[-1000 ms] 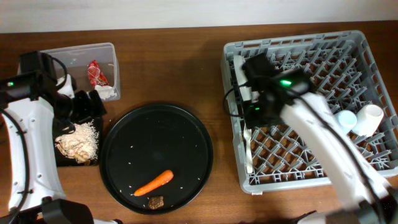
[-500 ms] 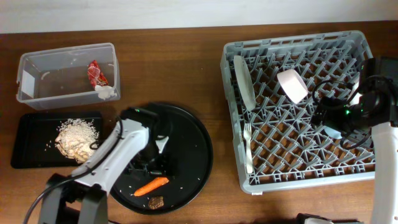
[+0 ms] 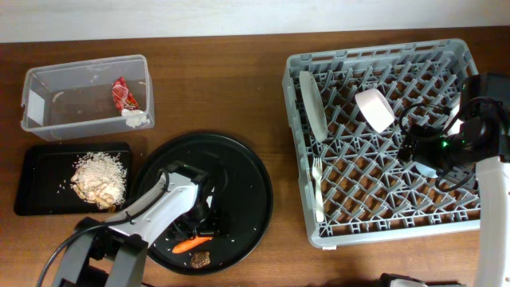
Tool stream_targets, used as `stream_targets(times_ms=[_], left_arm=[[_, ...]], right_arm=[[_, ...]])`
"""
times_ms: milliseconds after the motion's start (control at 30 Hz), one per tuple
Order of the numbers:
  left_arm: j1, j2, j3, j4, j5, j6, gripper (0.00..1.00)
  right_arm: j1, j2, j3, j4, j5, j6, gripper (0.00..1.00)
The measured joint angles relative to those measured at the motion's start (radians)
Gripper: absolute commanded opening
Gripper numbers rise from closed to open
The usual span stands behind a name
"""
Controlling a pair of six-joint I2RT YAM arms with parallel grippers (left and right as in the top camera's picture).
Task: Sort waste into correct bins and load items into the dishwasher rack
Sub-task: 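Grasp the orange carrot on the black tray with left gripper, then drop the carrot onto the small black waste tray with left gripper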
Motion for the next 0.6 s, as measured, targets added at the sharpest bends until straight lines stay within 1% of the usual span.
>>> stream_targets(times_ms=[33,100,167,200,233,333,400,433,567,600], left_arm=[[0.0,0.0,-0.013,0.022,-0.001,-0.008,0.89],[0.0,0.0,-0.016,0.046,-0.004,-0.017,0.72],[0.0,0.0,-0.016,0.056,-0.006,-0.019,0.61],[0.0,0.0,-0.017,0.057,-0.008,-0.027,0.53],[0.0,0.0,-0.017,0.058,-0.008,-0.028,0.5],[0.0,0.0,-0.018,0.089,-0.008,-0.029,0.5],[0.0,0.0,-0.017,0.116,-0.014,-0.03,0.37],[0.0,0.0,-0.017,0.119,-0.025,-0.031,0.32],[0.026,0.0,-0.005,0.143,-0.055,-0.03,0.25],[0.042,0.0,0.002,0.144,-0.064,-0.03,0.24]], right_arm=[[0.0,0.0,0.0,0.0,0.0,0.0,0.99],[0.0,0.0,0.0,-0.002,0.0,0.0,0.99],[0.0,0.0,0.0,-0.005,0.0,0.0,0.99],[0.0,0.0,0.0,-0.005,0.0,-0.001,0.99],[0.0,0.0,0.0,-0.005,0.0,-0.001,0.99],[0.0,0.0,0.0,-0.005,0.0,-0.001,0.99],[0.0,0.0,0.0,-0.009,0.0,-0.001,0.99],[0.0,0.0,0.0,-0.01,0.0,-0.002,0.99],[0.0,0.0,0.0,-0.012,0.0,-0.003,0.99],[0.0,0.0,0.0,-0.012,0.0,-0.003,0.99]])
